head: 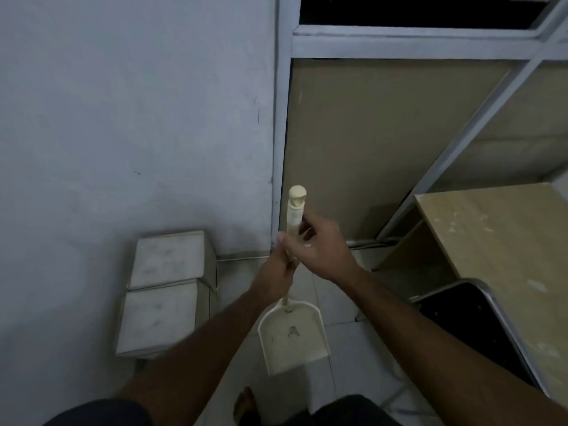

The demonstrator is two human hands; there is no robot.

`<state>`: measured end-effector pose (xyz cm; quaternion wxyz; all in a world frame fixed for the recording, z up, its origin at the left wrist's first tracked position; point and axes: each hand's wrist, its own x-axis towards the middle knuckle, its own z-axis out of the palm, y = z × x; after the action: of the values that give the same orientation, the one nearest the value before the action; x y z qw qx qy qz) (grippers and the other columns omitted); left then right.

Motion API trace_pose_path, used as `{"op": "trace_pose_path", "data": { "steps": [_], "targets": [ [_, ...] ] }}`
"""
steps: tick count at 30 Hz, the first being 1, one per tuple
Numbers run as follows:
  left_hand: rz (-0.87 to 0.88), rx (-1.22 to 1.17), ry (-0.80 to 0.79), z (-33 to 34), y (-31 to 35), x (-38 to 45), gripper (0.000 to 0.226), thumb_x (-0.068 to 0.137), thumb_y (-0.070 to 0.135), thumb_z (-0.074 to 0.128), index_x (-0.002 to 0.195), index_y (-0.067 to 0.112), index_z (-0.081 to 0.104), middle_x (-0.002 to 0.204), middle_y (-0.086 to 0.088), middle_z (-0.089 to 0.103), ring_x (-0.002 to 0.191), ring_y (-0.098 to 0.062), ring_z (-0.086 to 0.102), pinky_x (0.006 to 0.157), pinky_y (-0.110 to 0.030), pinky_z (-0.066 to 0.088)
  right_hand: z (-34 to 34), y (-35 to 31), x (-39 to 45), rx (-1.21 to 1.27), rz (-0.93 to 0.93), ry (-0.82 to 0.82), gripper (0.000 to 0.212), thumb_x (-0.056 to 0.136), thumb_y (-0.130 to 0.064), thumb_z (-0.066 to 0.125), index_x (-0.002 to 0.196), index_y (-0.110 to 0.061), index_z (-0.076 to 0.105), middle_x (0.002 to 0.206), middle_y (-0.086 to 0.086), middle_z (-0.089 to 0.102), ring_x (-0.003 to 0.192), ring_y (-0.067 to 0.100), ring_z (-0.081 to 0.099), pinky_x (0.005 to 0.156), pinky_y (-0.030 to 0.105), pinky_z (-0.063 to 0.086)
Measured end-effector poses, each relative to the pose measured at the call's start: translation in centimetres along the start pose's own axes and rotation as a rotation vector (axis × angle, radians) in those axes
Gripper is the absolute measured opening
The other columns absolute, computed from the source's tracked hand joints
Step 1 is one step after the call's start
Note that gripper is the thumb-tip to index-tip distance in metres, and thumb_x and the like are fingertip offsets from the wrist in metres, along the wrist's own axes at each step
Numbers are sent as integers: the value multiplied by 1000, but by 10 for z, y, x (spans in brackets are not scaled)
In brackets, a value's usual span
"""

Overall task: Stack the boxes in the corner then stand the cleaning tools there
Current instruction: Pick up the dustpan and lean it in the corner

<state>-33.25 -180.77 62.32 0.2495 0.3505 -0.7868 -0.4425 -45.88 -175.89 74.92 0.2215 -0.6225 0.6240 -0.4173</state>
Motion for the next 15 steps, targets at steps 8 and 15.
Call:
{"op": "trace_pose_path", "data": {
  "steps": [8,15],
  "targets": [
    [-92,-64,31,-1,-1,83,46,101,13,52,144,3,40,135,-6,56,127,-8,53,107,-20,40,2,62,72,-28,152,-73,33,99,-43,61,94,-10,61,78,6,67,70,16,65,67,45,54],
    [-108,84,136,9,-19,148,53,99,47,42,125,2,55,118,-14,63,107,-25,62,91,-42,53,-12,116,129,-35,233,-188,31,97,-42,62,91,-12,63,79,3,69,70,9,64,69,39,55]
  ]
}}
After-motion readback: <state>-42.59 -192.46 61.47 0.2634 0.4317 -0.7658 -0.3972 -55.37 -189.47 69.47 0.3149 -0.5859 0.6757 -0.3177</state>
